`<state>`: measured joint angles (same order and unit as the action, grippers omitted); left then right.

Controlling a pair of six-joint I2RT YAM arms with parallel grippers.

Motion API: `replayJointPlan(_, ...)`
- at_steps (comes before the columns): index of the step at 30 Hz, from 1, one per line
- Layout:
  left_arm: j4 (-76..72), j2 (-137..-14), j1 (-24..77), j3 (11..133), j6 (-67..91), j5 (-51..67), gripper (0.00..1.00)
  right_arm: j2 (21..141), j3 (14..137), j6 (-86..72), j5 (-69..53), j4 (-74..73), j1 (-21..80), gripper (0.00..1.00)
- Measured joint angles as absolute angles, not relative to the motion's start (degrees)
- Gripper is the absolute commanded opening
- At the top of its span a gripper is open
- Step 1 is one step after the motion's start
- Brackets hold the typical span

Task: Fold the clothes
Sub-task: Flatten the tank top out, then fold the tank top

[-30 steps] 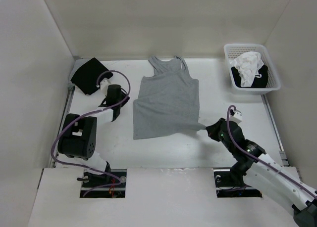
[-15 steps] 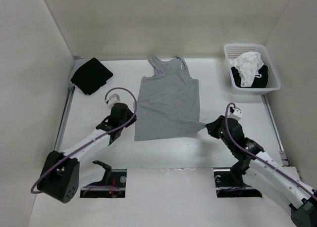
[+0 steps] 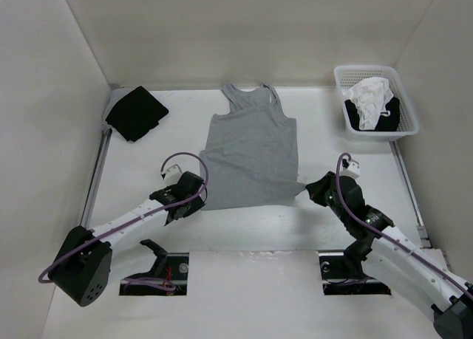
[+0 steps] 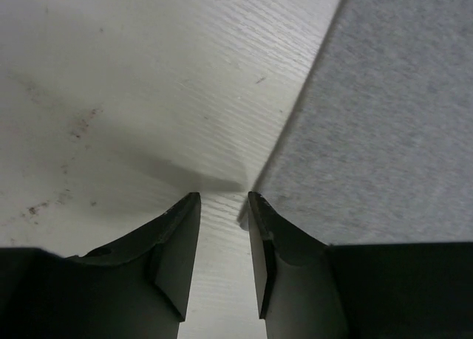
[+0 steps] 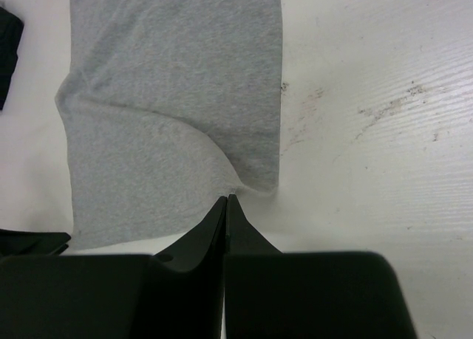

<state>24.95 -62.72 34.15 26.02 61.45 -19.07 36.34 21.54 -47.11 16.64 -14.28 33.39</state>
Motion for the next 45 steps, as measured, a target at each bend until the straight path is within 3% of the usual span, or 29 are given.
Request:
replayJointPlan(14, 21.6, -62.6, 35.0, 25.1, 63.1, -16.4, 0.3, 36.0, 20.5, -47.2, 16.5, -13.1, 33.4, 0.0)
replayJointPlan(18, 21.1, -63.0, 35.9, 25.1, 63.1, -15.7, 0.21, 36.0, 20.5, -47.2, 16.5, -12.9, 33.4, 0.0)
replayJointPlan(23, 21.1, -63.0, 36.0, 24.8, 62.9, -13.9, 0.01, 35.9, 20.5, -47.4, 16.5, -12.8, 33.4, 0.0)
replayJointPlan(29, 25.2, -52.0, 35.3, 24.5, 60.9, -12.4, 0.0, 33.4, 20.5, -48.5, 16.0, -14.2, 35.0, 0.0)
replayJointPlan(36, 34.9, -32.1, 37.2, 34.0, 58.7, -14.9, 0.0, 25.5, 24.4, -52.7, 12.3, -26.8, 45.9, 0.0)
replayJointPlan(45, 47.0, -17.2, 42.4, 43.5, 58.6, -19.7, 0.0, 18.6, 36.3, -69.2, 20.1, -50.0, 71.4, 0.0)
